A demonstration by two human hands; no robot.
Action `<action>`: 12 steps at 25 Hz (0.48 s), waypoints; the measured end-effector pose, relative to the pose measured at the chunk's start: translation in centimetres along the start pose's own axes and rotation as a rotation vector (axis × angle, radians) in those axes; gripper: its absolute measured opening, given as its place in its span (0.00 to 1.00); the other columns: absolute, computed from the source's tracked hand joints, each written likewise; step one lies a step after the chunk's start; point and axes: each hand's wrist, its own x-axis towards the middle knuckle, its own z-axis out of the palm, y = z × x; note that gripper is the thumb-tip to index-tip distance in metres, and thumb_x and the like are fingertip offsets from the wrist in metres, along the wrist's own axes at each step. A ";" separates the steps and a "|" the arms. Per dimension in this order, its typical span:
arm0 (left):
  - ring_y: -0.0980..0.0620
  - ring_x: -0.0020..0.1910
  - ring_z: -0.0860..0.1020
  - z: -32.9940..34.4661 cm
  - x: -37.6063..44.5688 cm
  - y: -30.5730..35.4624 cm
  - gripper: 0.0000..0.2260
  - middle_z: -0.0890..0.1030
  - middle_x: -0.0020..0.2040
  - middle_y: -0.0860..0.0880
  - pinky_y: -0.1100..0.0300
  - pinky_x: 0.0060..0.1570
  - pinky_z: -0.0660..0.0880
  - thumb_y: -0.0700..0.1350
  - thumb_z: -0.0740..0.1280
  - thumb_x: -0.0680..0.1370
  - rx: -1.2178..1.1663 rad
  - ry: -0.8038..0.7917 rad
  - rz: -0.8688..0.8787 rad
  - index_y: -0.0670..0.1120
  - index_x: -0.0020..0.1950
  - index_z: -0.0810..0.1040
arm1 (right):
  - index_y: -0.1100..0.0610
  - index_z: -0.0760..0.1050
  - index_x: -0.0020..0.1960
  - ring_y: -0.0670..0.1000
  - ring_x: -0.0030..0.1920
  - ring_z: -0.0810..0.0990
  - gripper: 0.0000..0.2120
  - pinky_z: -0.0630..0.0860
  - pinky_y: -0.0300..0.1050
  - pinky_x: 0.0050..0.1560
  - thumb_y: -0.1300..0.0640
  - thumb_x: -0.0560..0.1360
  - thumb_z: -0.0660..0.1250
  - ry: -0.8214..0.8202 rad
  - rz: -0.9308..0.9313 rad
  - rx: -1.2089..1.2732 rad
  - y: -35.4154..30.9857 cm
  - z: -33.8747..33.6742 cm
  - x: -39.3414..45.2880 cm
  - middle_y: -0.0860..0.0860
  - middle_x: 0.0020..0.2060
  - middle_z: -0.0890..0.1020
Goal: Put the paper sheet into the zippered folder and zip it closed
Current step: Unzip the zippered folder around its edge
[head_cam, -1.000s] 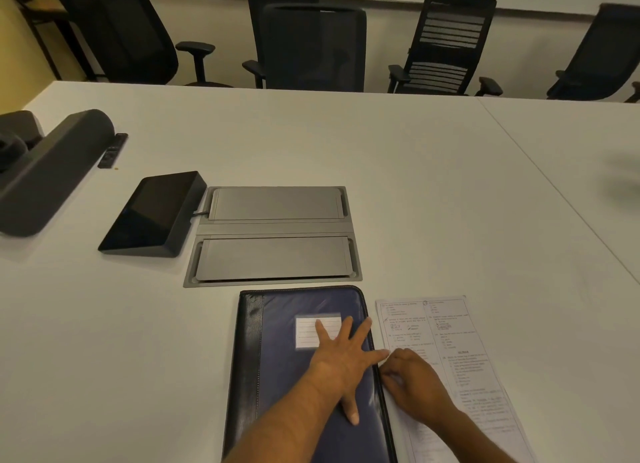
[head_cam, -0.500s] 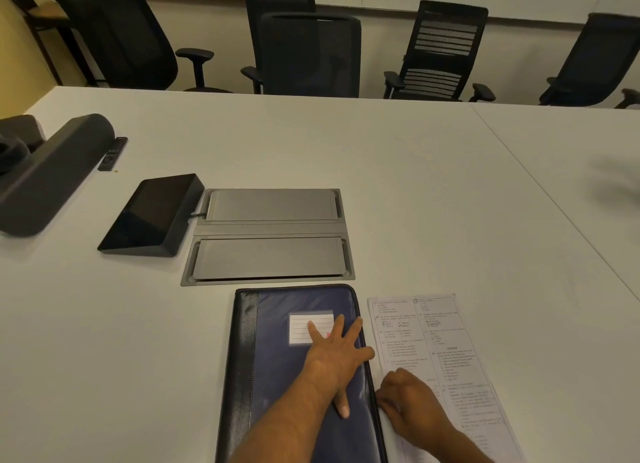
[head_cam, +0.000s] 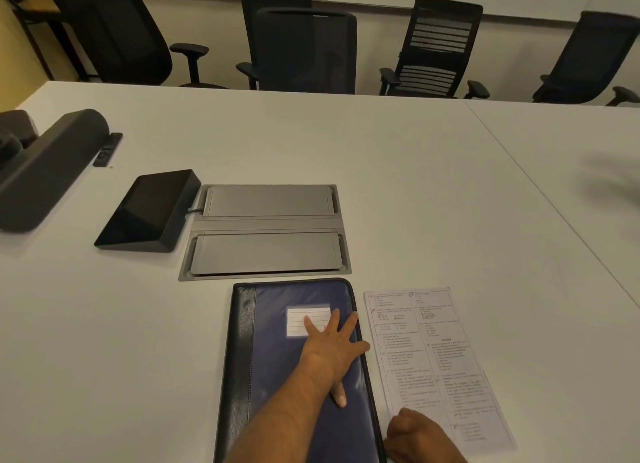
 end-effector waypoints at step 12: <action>0.37 0.77 0.41 0.6 -2.1 0.5 0.46 0.42 0.80 0.47 0.22 0.64 0.51 0.62 0.75 0.67 -0.029 0.029 0.095 0.60 0.77 0.52 | 0.42 0.75 0.35 0.39 0.31 0.75 0.08 0.76 0.29 0.41 0.43 0.64 0.73 -0.344 0.246 -0.504 -0.8 0.3 0.5 0.37 0.29 0.75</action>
